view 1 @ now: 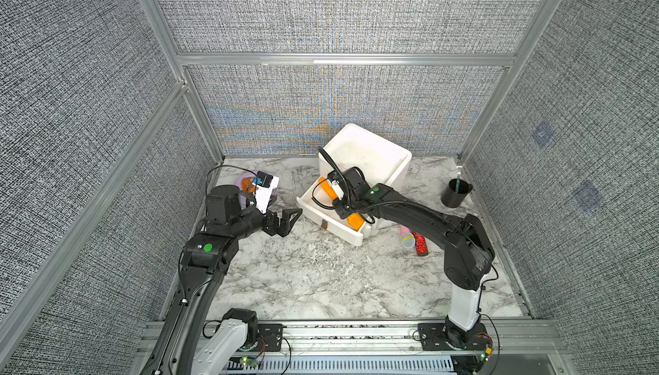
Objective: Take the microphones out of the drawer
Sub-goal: Pick up the microphone from the drawer, then place the microphone at the center of the board.
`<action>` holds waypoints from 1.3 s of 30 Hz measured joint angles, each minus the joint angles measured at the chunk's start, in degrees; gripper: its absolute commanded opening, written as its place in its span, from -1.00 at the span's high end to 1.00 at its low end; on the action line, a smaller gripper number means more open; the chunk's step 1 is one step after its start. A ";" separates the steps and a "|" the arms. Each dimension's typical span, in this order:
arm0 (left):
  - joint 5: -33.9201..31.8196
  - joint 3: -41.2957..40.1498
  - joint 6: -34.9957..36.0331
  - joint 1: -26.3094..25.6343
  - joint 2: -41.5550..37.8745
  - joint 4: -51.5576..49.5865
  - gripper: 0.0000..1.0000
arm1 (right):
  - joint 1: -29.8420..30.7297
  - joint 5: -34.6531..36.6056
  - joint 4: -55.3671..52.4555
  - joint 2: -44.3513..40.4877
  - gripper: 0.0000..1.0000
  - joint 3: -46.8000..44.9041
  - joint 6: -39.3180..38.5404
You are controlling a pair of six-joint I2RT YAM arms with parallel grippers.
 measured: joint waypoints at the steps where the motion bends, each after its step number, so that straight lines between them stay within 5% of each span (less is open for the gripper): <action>1: 0.00 0.02 0.00 0.00 0.09 0.02 -1.00 | 0.00 -0.04 0.00 -0.24 1.00 0.00 -0.02; 17: 0.15 0.87 -0.22 0.31 0.98 0.31 -1.00 | 0.81 -4.48 1.18 -11.67 1.00 -2.29 -2.16; 28: 0.13 0.87 -0.15 0.37 0.98 0.28 -1.00 | -1.11 -6.03 1.38 -24.72 1.00 -12.98 -1.03; 39: 0.20 1.09 0.02 0.39 1.68 0.31 -1.00 | -12.87 -6.88 1.40 -40.98 1.00 -25.68 2.29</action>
